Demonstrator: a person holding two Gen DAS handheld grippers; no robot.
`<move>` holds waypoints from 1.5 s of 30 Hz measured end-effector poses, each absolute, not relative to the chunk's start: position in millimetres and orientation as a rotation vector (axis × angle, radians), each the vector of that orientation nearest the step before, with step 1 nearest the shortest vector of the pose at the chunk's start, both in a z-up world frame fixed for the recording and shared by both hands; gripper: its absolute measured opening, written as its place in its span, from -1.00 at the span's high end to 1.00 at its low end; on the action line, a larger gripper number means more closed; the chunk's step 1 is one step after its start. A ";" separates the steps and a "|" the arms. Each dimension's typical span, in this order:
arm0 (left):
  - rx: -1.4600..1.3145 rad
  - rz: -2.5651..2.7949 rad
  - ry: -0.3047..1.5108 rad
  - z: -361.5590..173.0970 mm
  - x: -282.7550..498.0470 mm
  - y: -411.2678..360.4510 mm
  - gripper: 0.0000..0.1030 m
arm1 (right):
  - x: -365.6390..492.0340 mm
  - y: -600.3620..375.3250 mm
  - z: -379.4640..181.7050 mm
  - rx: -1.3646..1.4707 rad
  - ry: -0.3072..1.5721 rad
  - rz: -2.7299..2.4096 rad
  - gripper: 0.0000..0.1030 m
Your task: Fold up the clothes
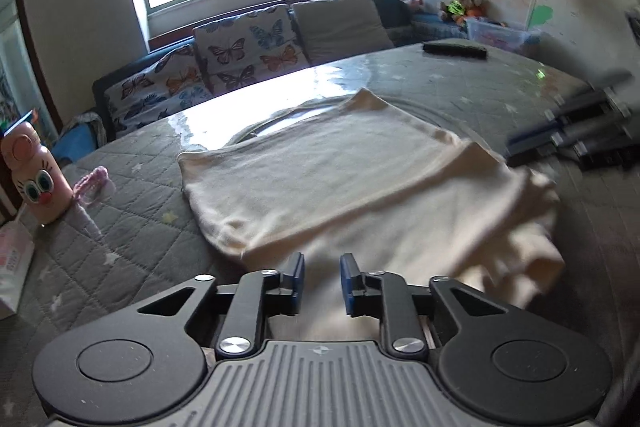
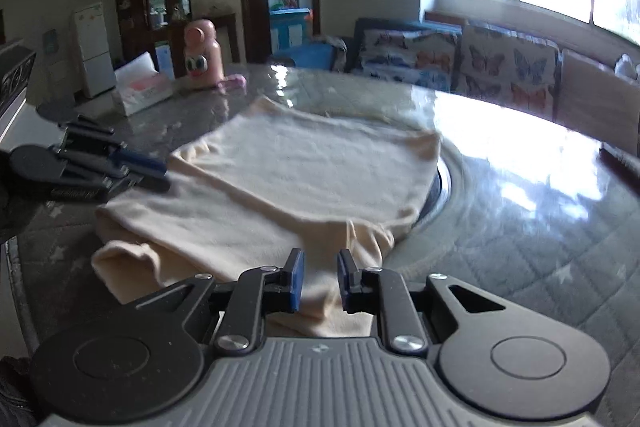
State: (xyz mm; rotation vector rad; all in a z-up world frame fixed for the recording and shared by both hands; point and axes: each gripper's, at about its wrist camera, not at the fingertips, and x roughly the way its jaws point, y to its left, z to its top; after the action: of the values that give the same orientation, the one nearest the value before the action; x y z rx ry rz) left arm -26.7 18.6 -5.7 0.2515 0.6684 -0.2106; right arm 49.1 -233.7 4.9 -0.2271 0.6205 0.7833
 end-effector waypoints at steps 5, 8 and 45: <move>0.362 -0.291 0.653 -6.0 -65.2 12.4 0.25 | 43.3 -220.4 3.8 -0.269 0.616 0.856 0.63; 0.408 -0.329 0.637 -8.4 -78.6 5.8 0.16 | 47.2 -214.4 -9.1 -0.284 0.667 0.862 0.63; 0.444 -0.433 0.539 -17.2 -66.8 -13.3 0.84 | 6.0 -227.4 3.4 -0.498 0.632 0.963 -0.15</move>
State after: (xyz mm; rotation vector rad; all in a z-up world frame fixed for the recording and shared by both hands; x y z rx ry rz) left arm -66.8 -13.3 -17.2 0.4436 0.5394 -0.4328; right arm 6.0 -227.4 3.4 -0.4982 0.6320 0.9633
